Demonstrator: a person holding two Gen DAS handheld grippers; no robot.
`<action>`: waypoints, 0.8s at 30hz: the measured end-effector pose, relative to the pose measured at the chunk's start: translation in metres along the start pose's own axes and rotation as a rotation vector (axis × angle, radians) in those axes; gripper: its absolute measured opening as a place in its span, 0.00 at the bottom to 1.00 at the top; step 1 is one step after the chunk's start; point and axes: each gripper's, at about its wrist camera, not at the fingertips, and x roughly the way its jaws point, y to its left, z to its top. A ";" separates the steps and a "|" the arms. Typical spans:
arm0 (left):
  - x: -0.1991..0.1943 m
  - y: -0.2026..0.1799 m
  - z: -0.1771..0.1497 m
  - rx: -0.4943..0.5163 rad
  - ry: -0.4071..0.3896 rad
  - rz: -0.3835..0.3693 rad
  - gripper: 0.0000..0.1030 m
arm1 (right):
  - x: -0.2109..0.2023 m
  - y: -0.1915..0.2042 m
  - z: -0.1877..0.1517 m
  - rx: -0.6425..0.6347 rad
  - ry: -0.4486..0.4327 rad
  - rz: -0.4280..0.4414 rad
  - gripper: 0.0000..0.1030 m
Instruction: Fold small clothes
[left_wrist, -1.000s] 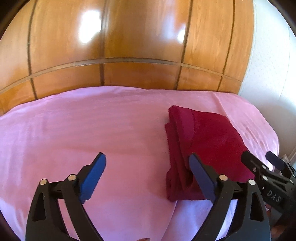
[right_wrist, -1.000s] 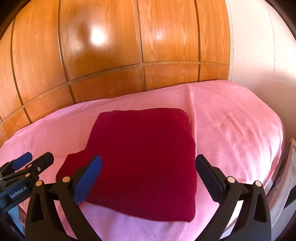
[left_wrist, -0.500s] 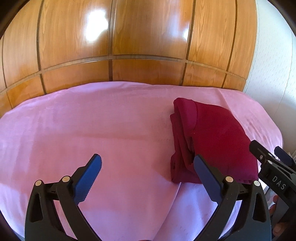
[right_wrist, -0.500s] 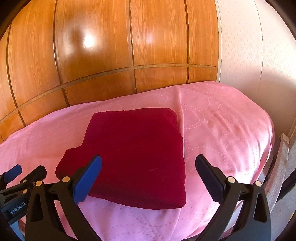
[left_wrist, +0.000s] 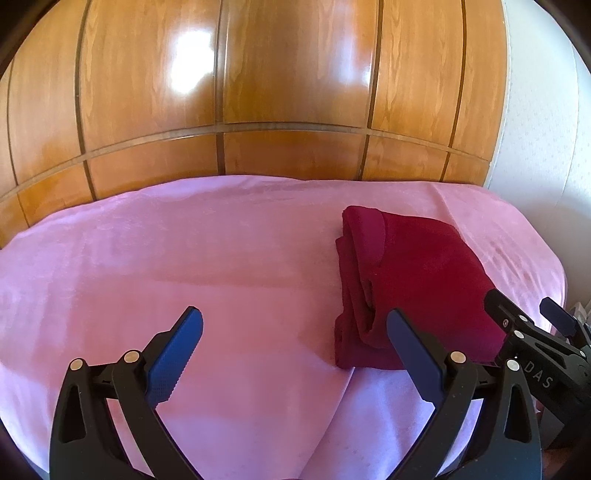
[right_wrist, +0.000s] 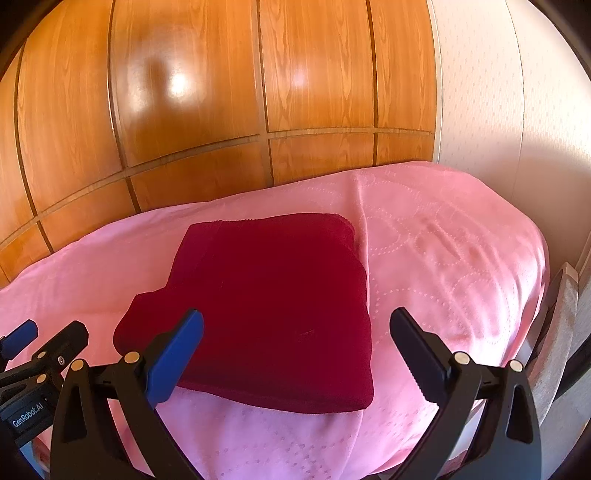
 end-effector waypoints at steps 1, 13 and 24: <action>0.000 0.000 0.000 -0.003 0.001 0.002 0.96 | 0.000 0.001 0.000 -0.001 0.000 0.002 0.98; -0.003 0.003 0.004 -0.011 -0.023 0.020 0.96 | 0.001 0.005 0.002 -0.012 -0.001 0.019 0.98; -0.007 0.000 0.005 -0.003 -0.037 0.005 0.96 | 0.004 0.007 0.003 -0.018 0.002 0.020 0.98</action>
